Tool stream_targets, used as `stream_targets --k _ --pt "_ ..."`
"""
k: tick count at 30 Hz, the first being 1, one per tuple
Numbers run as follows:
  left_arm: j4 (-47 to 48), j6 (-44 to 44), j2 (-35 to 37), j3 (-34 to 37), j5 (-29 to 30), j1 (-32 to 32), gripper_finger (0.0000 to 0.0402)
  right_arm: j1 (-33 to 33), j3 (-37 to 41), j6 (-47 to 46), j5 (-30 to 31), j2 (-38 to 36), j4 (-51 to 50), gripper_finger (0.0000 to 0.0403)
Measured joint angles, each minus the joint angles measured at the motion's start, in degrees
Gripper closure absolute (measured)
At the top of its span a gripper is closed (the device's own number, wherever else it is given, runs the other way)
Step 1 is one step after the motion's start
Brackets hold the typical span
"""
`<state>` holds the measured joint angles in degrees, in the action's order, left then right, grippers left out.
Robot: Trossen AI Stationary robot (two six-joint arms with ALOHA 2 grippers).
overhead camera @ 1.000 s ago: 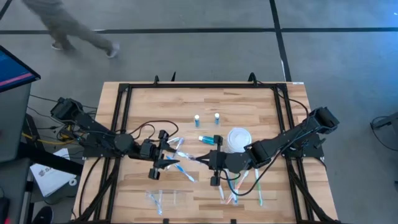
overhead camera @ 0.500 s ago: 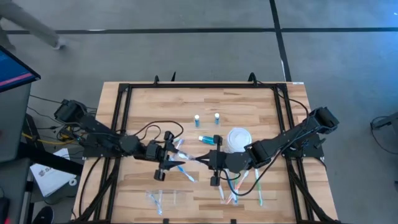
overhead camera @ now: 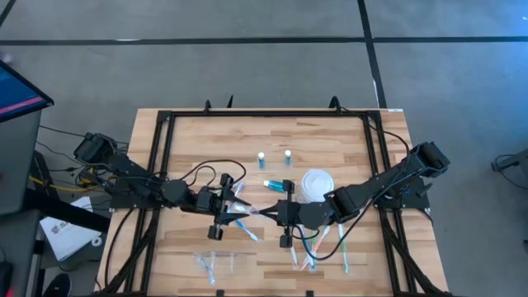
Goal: Pick & Place toothbrushing station
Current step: Put the right purple toothbrush into the transparent organizer
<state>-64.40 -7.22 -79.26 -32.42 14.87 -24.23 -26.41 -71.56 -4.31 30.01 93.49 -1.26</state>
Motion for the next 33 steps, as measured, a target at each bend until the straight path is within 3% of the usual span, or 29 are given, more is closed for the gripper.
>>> stream_targets --k 8,21,33 --pt "0.04 0.00 0.00 0.04 0.01 -0.02 0.0389 0.31 0.01 -0.09 -0.03 0.00 -0.02 0.0403" --pt "1.74 0.15 0.84 0.15 0.11 -0.63 0.0397 -0.07 0.03 -0.19 -0.14 0.00 -1.74 0.0395" --pt "26.26 7.61 14.03 0.15 1.57 -5.03 0.0398 -0.57 0.06 -0.42 -0.16 0.04 -3.61 0.0322"
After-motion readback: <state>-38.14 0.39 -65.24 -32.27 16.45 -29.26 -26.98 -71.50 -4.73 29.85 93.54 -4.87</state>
